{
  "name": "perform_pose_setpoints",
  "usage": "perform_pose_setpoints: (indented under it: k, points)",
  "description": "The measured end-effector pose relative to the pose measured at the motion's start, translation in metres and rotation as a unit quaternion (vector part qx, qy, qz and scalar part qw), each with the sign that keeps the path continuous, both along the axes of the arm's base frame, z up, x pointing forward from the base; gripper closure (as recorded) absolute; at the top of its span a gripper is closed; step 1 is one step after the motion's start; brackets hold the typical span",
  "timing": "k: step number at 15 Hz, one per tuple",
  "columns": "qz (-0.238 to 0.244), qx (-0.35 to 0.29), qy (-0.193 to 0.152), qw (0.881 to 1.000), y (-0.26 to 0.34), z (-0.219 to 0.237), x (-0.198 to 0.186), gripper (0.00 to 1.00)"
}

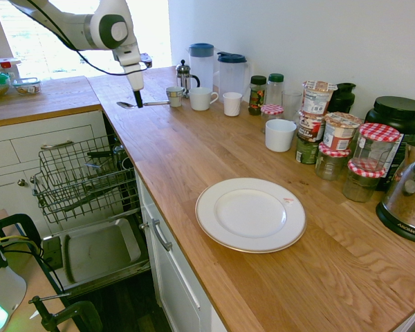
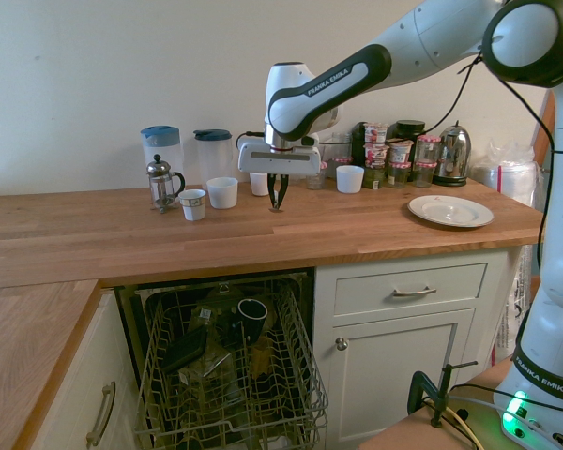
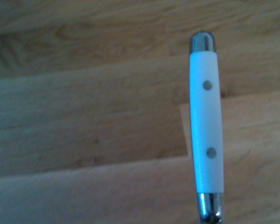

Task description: Put the spoon in the dishwasher

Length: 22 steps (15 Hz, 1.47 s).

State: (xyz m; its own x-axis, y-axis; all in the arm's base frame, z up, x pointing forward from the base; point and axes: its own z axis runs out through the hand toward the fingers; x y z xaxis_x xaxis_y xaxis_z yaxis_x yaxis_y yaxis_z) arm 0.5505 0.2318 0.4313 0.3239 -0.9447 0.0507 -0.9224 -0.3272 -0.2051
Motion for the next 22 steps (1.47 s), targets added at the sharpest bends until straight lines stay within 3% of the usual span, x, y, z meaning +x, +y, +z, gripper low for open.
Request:
perform_pose_setpoints:
  k: [6, 11, 15, 22]
  points:
    - [0.018, -0.001, -0.012, 1.000, 0.054, -0.027, -0.126, 1.00]
    - [0.041, -0.007, -0.007, 0.999, 0.092, -0.056, -0.187, 1.00]
    - [0.055, -0.014, 0.000, 0.998, 0.099, -0.097, -0.213, 1.00]
    - [0.065, -0.014, 0.032, 0.997, 0.102, -0.211, -0.197, 1.00]
